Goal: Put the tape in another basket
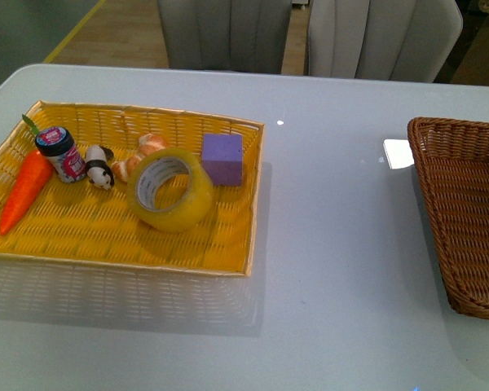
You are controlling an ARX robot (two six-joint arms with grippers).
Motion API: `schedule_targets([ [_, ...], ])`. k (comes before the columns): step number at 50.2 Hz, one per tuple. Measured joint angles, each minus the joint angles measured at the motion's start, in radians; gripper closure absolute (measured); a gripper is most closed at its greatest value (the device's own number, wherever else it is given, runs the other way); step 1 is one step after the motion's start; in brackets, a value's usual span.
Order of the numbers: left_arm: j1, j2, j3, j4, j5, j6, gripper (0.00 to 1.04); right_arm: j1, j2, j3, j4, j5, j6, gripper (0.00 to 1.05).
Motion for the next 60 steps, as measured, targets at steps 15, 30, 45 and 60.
schedule_targets([
  [15, 0.0, 0.0, 0.0, 0.0, 0.0, 0.0, 0.09, -0.005, 0.189, 0.186, -0.081, 0.046, 0.044, 0.09],
  [30, 0.0, 0.0, 0.0, 0.0, 0.0, 0.0, 0.09, -0.026, 0.24, 0.205, -0.119, 0.042, 0.054, 0.31],
  [45, 0.0, 0.0, 0.0, 0.0, 0.0, 0.0, 0.09, -0.027, 0.232, 0.174, -0.165, -0.024, 0.105, 0.88],
  [60, 0.0, 0.0, 0.0, 0.0, 0.0, 0.0, 0.09, 0.141, 0.149, 0.043, -0.098, -0.08, 0.26, 1.01],
])
